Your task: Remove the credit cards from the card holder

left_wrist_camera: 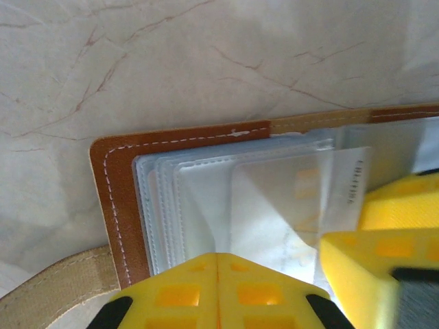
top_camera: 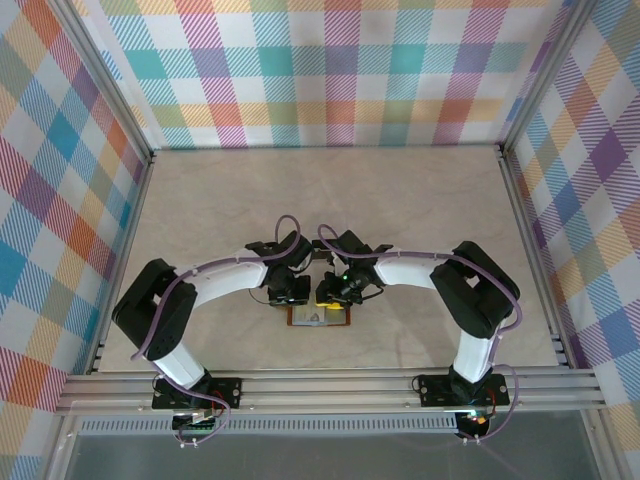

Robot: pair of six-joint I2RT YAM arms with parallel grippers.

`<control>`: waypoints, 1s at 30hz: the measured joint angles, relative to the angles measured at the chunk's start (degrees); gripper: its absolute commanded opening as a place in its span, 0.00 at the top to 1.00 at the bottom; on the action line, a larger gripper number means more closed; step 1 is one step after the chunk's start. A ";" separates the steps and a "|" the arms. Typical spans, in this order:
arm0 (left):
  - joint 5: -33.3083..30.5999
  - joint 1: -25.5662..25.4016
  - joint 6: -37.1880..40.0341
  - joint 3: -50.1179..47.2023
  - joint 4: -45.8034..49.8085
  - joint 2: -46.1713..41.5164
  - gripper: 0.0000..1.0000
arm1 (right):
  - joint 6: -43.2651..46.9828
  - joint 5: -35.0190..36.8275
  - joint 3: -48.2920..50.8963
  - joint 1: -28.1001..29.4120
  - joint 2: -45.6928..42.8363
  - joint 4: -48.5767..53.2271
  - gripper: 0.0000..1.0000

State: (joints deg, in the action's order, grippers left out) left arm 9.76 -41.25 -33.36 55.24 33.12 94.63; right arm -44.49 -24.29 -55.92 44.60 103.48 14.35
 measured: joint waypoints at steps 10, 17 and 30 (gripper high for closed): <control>0.04 -0.02 0.87 0.76 0.50 1.44 0.93 | -2.29 -5.84 5.01 -1.92 -0.02 -9.79 0.79; 0.04 -0.02 1.31 1.29 1.11 1.97 0.93 | -5.73 -9.73 9.62 -3.41 -0.94 -18.64 0.88; 0.02 -0.02 1.31 1.42 1.25 2.01 0.92 | -3.91 -6.82 9.57 -4.09 -4.59 -13.79 0.94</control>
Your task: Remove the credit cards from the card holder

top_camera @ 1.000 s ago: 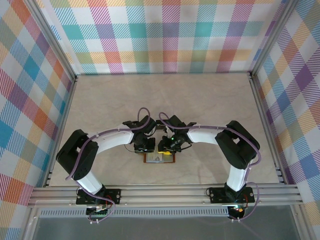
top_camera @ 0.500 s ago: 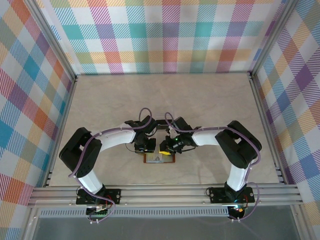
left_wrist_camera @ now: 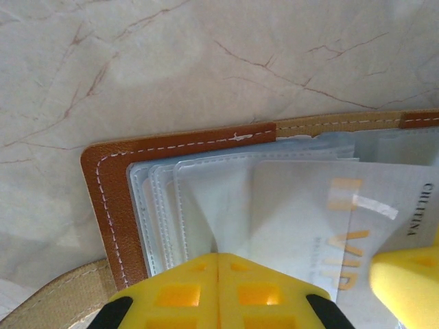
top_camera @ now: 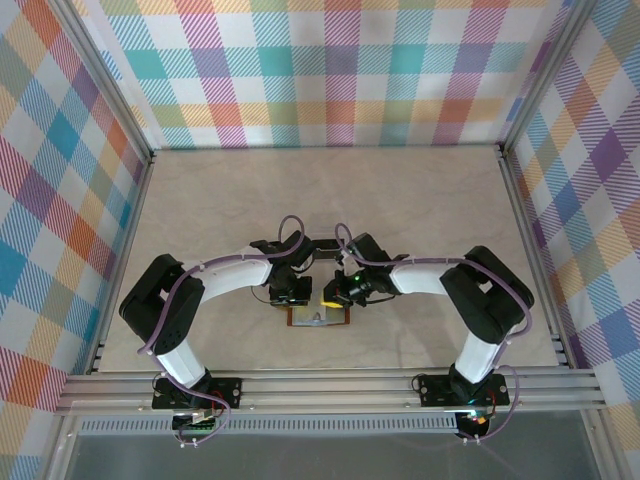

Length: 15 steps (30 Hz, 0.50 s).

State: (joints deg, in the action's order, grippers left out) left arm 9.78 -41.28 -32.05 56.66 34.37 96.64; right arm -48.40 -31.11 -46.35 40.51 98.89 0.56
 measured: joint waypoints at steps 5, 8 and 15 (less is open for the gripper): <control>-0.02 0.00 0.00 0.02 0.00 -0.04 0.92 | 4.59 4.66 -3.32 0.07 -2.05 9.57 0.94; -0.04 -0.02 0.00 0.02 0.02 -0.11 0.91 | 6.62 7.21 -4.33 0.00 -3.56 13.53 0.94; -2.08 -0.13 -0.02 -0.04 1.99 -2.34 0.86 | 10.49 12.07 -6.91 -0.07 -7.39 21.42 0.98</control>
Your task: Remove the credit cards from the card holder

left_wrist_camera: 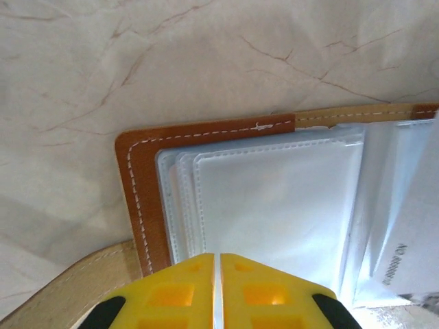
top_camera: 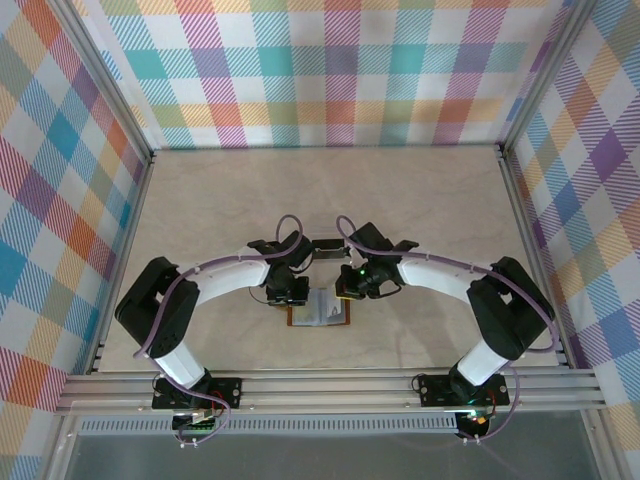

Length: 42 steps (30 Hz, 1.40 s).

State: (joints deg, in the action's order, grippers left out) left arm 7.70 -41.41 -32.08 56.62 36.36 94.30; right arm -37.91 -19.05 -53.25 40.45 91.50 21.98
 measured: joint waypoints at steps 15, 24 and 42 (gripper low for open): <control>-5.62 0.09 -0.28 -1.75 1.03 -7.69 0.83 | 44.35 7.43 -22.69 0.02 5.44 20.98 1.00; -6.12 1.09 -0.50 -4.48 0.98 -8.81 0.83 | 76.83 17.38 -37.44 0.02 12.72 32.94 1.00; -6.32 3.43 -1.75 -7.54 1.01 -12.55 0.82 | 97.92 24.13 -72.02 -2.67 35.80 46.42 1.00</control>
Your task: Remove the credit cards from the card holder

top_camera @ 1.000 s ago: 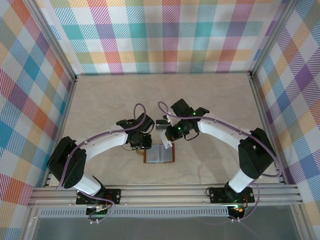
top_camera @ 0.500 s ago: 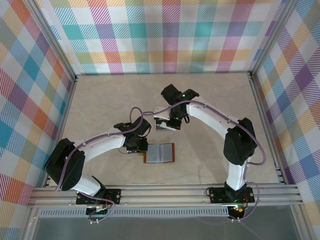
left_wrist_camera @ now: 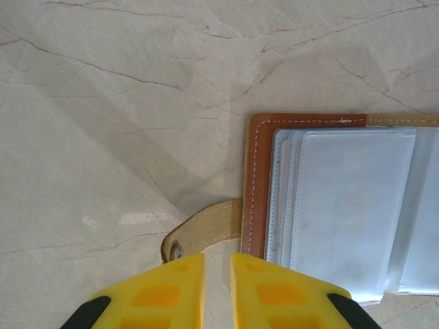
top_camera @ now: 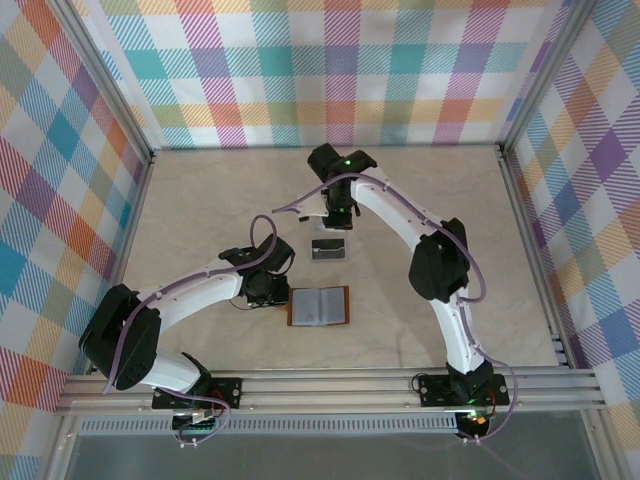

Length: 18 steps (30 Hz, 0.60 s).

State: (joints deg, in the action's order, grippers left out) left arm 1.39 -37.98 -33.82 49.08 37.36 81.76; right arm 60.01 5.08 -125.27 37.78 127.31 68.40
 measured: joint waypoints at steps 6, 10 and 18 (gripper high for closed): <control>0.00 0.17 -0.02 -0.09 -0.04 0.00 0.82 | 2.47 0.28 -5.29 -0.52 5.35 1.33 1.00; 0.00 0.44 -0.04 -0.09 -0.02 0.00 0.82 | 2.69 0.24 -6.01 -0.70 7.06 1.64 1.00; 0.24 0.63 -0.24 -0.11 -0.09 0.02 0.82 | 2.38 -0.61 -6.47 -0.70 9.42 2.03 0.94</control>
State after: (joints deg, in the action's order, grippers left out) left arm 1.63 -37.34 -34.06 48.97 37.28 81.78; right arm 62.39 4.47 -131.74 37.08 136.73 70.43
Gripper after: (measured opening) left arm 0.180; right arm 0.067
